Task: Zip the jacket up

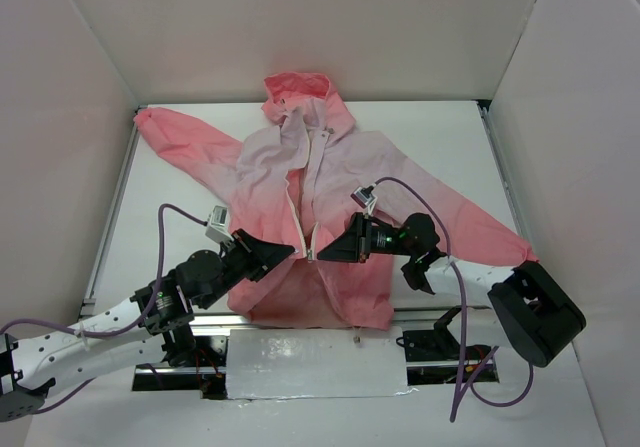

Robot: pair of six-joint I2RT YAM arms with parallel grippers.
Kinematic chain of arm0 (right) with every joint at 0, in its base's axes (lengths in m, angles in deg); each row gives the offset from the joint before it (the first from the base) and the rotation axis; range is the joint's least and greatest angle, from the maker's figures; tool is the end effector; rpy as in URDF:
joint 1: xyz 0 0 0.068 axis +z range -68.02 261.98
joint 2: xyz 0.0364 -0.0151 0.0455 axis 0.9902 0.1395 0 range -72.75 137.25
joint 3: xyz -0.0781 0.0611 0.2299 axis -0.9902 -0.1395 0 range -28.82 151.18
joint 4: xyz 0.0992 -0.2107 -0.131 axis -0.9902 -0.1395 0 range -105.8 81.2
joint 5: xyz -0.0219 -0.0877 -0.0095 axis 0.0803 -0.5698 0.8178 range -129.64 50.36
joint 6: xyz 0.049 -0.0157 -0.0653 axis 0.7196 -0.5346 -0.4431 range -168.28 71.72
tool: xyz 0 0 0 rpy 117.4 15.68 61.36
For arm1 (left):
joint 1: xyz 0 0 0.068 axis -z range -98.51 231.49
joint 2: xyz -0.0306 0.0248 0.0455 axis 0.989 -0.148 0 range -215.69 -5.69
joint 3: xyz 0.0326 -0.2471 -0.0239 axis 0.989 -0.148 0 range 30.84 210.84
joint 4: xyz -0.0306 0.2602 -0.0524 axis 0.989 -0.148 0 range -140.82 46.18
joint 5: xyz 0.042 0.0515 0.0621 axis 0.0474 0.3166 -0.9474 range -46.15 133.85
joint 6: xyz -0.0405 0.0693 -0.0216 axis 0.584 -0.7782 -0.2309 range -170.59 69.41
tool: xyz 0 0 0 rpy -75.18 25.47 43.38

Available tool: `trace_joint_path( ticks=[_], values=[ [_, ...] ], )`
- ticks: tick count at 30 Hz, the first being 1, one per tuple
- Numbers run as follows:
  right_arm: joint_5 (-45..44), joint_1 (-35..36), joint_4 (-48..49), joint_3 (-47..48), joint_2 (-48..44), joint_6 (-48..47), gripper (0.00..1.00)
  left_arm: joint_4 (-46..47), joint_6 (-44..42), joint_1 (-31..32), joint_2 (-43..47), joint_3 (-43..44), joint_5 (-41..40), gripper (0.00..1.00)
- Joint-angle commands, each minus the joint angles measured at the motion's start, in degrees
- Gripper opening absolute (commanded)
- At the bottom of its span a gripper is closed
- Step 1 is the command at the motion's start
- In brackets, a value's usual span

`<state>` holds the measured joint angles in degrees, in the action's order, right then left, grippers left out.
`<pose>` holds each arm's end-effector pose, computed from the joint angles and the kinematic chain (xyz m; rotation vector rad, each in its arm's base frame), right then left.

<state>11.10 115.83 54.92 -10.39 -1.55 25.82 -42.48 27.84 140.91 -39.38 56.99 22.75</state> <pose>0.1845 0.1915 0.2004 -0.3161 1.8376 2.0356 0.1331 -0.1739 0.2583 -0.6215 1.8055 -1.4508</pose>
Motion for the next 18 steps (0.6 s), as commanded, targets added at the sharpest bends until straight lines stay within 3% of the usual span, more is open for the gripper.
trace_joint_path(
  ticks=[1, 18],
  values=[
    [1.1, -0.3, 5.4, 2.6, 0.5, 0.6, 0.00, 3.5, 1.0, -0.1, 0.9, 1.0, 0.2, 0.00],
    [1.8, 0.0, 3.9, 1.2, -0.6, -0.1, 0.00, 3.6, -0.5, -0.1, -0.7, 4.0, -2.5, 0.00]
  ],
)
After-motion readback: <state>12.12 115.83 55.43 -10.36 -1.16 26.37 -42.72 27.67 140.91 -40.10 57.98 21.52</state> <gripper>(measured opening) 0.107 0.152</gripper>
